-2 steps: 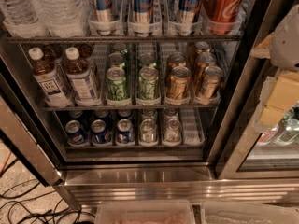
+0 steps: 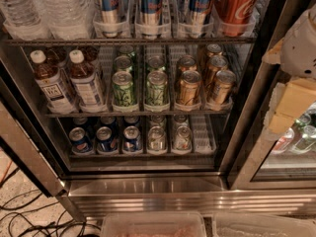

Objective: Pick redbull can from top shelf of fridge

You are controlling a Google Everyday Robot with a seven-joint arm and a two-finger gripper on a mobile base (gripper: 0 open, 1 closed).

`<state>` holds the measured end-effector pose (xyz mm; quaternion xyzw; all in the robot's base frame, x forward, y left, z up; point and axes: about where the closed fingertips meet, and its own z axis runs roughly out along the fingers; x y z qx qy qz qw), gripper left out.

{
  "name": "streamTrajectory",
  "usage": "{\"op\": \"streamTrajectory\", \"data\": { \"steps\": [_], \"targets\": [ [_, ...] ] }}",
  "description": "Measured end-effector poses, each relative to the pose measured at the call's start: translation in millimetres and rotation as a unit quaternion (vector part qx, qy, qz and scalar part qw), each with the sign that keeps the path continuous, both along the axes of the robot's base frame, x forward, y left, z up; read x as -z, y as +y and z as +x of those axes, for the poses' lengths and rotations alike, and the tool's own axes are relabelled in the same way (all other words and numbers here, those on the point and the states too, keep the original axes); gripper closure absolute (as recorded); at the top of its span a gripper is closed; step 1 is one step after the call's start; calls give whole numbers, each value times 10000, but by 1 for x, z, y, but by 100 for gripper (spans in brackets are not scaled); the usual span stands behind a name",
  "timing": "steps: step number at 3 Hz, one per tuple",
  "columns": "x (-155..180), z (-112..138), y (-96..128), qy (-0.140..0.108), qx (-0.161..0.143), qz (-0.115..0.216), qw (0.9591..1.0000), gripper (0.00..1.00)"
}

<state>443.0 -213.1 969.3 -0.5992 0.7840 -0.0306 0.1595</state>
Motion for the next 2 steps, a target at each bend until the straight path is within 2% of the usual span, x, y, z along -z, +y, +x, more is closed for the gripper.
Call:
{"op": "streamTrajectory", "data": {
  "steps": [1,2],
  "targets": [
    [33,2,15,161,-7,175,9997,0],
    [74,-7,36,194,-172,628,9977,0]
  ]
}}
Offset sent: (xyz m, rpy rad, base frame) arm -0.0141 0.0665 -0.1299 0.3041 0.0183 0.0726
